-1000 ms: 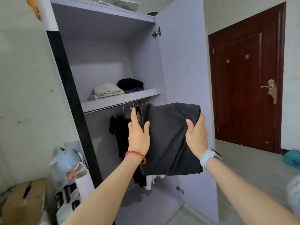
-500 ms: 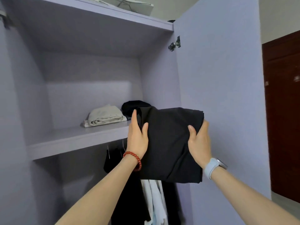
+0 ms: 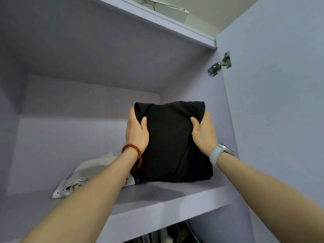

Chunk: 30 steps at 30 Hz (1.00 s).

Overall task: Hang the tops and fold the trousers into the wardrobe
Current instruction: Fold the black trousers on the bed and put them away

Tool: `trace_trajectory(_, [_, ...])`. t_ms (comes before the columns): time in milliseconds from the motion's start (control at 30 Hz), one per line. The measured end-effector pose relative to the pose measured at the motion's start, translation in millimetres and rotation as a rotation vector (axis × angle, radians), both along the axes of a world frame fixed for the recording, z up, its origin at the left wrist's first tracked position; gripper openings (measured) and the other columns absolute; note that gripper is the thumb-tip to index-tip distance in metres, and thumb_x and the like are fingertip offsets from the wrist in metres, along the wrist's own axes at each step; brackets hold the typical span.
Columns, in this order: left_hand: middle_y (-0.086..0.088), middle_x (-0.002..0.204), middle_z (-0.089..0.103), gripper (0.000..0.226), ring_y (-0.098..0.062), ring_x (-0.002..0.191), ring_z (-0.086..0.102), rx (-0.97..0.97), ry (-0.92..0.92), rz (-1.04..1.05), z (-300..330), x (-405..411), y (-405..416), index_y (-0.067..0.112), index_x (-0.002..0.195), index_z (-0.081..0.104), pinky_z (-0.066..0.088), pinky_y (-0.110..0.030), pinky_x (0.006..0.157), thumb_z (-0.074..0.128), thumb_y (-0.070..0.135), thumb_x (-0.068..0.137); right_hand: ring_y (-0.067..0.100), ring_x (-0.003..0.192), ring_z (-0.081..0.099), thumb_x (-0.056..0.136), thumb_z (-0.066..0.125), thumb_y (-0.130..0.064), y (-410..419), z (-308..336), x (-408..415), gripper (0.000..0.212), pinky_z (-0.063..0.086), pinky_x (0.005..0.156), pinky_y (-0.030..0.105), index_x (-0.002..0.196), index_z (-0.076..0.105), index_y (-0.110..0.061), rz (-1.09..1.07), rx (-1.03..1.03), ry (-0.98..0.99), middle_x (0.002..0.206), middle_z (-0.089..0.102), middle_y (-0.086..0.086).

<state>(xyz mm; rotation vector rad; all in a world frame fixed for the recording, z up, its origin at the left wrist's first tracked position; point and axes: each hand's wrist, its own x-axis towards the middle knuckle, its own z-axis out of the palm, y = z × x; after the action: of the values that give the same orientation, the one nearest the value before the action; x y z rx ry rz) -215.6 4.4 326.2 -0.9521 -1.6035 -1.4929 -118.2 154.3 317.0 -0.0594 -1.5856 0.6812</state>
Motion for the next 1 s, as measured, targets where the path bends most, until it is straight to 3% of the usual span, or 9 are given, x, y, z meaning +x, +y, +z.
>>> trace_trajectory(233, [-0.015, 0.136, 0.046, 0.048, -0.033, 0.122, 0.046, -0.014, -0.134, 0.117, 18, -123, 71, 0.016, 0.146, 0.02, 0.038, -0.042, 0.102, 0.032, 0.027, 0.101, 0.03, 0.097, 0.054, 0.099, 0.041, -0.025, 80, 30, -131, 0.03, 0.042, 0.078, 0.034, 0.121, 0.039, -0.005, -0.02, 0.029, -0.139, 0.114, 0.055, 0.013])
trace_trajectory(333, [-0.017, 0.13, 0.05, 0.045, -0.034, 0.117, 0.049, -0.029, -0.206, 0.191, 27, -174, 99, 0.015, 0.144, 0.023, 0.04, -0.041, 0.097, 0.031, 0.027, 0.101, 0.036, 0.104, 0.055, 0.098, 0.041, -0.025, 114, 40, -201, 0.032, 0.046, 0.084, 0.04, 0.122, 0.039, -0.004, 0.024, 0.008, -0.202, 0.117, 0.055, 0.017])
trace_trajectory(400, [-0.019, 0.125, 0.052, 0.042, -0.035, 0.113, 0.051, -0.081, -0.268, 0.244, 29, -198, 108, 0.012, 0.141, 0.027, 0.041, -0.039, 0.091, 0.031, 0.026, 0.102, 0.037, 0.104, 0.055, 0.098, 0.041, -0.026, 127, 40, -235, 0.031, 0.048, 0.086, 0.046, 0.12, 0.039, -0.004, 0.034, -0.017, -0.294, 0.116, 0.055, 0.019])
trace_trajectory(500, [-0.023, 0.123, 0.051, 0.039, -0.037, 0.112, 0.051, -0.145, -0.399, 0.344, 27, -244, 126, 0.004, 0.134, 0.033, 0.039, -0.035, 0.082, 0.03, 0.025, 0.102, 0.035, 0.102, 0.056, 0.098, 0.041, -0.028, 149, 39, -292, 0.033, 0.048, 0.085, 0.043, 0.121, 0.039, -0.005, 0.043, -0.034, -0.467, 0.115, 0.056, 0.018])
trace_trajectory(667, [-0.023, 0.131, 0.049, 0.044, -0.035, 0.119, 0.048, -0.288, -0.658, 0.429, 1, -309, 142, -0.004, 0.129, 0.041, 0.039, -0.033, 0.094, 0.03, 0.028, 0.102, 0.036, 0.112, 0.052, 0.097, 0.045, -0.03, 173, 25, -356, 0.041, 0.045, 0.091, 0.039, 0.125, 0.04, 0.0, -0.038, 0.034, -0.725, 0.123, 0.053, 0.02])
trace_trajectory(767, [-0.022, 0.136, 0.044, 0.049, -0.033, 0.122, 0.046, -0.456, -0.73, 0.448, -14, -325, 146, -0.002, 0.135, 0.033, 0.038, -0.033, 0.097, 0.033, 0.033, 0.101, 0.034, 0.114, 0.052, 0.095, 0.049, -0.034, 183, 3, -374, 0.046, 0.043, 0.091, 0.036, 0.125, 0.041, 0.0, -0.08, 0.078, -0.86, 0.127, 0.052, 0.019])
trace_trajectory(867, [-0.017, 0.15, 0.02, 0.063, -0.035, 0.132, 0.032, -0.593, -0.644, 0.609, 6, -315, 140, 0.01, 0.146, 0.013, 0.031, -0.042, 0.106, 0.038, 0.041, 0.098, 0.036, 0.119, 0.047, 0.094, 0.05, -0.036, 188, 10, -368, 0.055, 0.042, 0.097, 0.038, 0.134, 0.032, -0.003, -0.088, 0.115, -0.842, 0.134, 0.044, 0.02])
trace_trajectory(1000, [-0.006, 0.157, 0.001, 0.059, -0.029, 0.144, 0.003, -0.624, -0.22, 0.71, 39, -275, 129, 0.021, 0.15, 0.004, 0.015, -0.048, 0.113, 0.032, 0.035, 0.099, 0.036, 0.125, 0.042, 0.099, 0.034, -0.028, 169, 30, -338, 0.049, 0.039, 0.102, 0.043, 0.145, 0.026, -0.015, -0.117, 0.397, -0.637, 0.142, 0.038, 0.017])
